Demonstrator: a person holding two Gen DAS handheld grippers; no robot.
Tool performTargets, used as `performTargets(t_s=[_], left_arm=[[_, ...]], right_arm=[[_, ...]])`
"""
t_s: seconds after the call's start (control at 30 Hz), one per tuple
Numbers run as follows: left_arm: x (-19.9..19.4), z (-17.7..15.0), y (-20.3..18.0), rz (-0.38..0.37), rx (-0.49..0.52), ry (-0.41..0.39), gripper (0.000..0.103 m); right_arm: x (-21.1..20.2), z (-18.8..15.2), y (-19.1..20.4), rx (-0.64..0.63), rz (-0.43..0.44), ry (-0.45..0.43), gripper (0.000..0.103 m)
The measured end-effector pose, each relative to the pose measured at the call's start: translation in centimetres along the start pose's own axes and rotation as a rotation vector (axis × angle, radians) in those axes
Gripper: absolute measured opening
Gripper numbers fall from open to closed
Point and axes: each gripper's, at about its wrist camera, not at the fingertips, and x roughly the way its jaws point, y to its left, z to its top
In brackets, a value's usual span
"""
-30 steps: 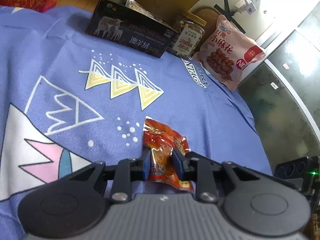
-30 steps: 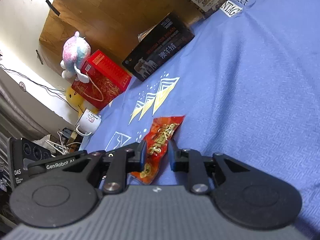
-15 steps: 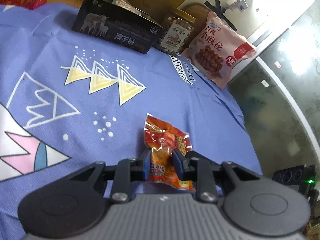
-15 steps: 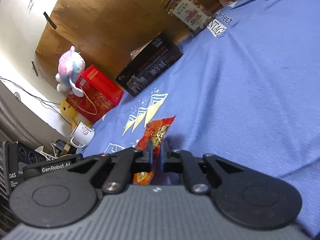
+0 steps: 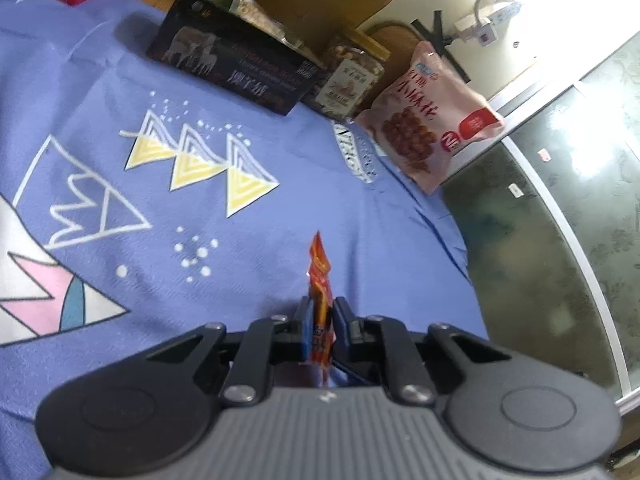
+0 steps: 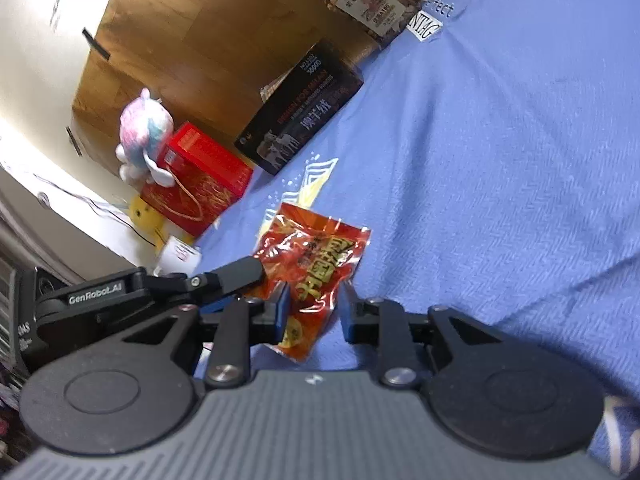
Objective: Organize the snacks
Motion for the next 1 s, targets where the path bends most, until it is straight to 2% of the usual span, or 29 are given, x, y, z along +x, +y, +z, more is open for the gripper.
performTargets(t_s=[0.1,0.2,0.37,0.4,0.57,0.73,0.8,0.83,0.87,0.9,1.0], left_arm=[[0.0,0.1,-0.2,-0.011,-0.002,-0.001,0.012],[0.0,0.4,-0.3,-0.045,-0.026,-0.005,0.011],[-0.3,1.1,-0.5,-0.093,-0.044,-0.020,0.010],[-0.4,1.2,-0.6,-0.090,-0.039,-0.028,0.010],[-0.7,1.2,-0.3,-0.122,-0.061,-0.032,0.010],[-0.2,0.9,-0.8,-0.127,-0.045,-0.007,0.010],[0.0,0.7,-1.2,-0.120,-0.027,-0.007,0.010],[0.0,0.7,-1.4,-0.116,-0.017,-0.007,0.010],[0.1,0.7,-1.5,-0.118,-0.011,-0.002,0.010],[0.1,0.5,-1.6,-0.116,-0.006,-0.004,0.010],[-0.2,0.3,-2.1,-0.090,0.029,-0.023,0.010]], right_arm=[[-0.6,0.3,0.3,-0.013,-0.012,-0.033,0.021],[-1.1,0.6,0.4,-0.015,-0.015,-0.065,0.020],[-1.2,0.7,-0.4,0.041,0.022,-0.072,0.023],[-1.2,0.7,-0.7,0.061,0.032,-0.066,0.028],[-1.0,0.7,-2.9,0.222,0.120,-0.032,0.040],[-1.0,1.1,-3.3,0.334,0.290,0.003,0.040],[-1.3,1.4,-2.4,0.297,0.305,-0.004,0.034],[-1.5,1.6,-1.7,0.261,0.304,-0.006,0.018],[-1.8,1.7,-1.1,0.225,0.305,-0.005,0.009],[-2.0,1.7,-0.5,0.196,0.302,-0.009,0.005],[-2.5,1.6,1.2,0.094,0.254,-0.030,0.004]])
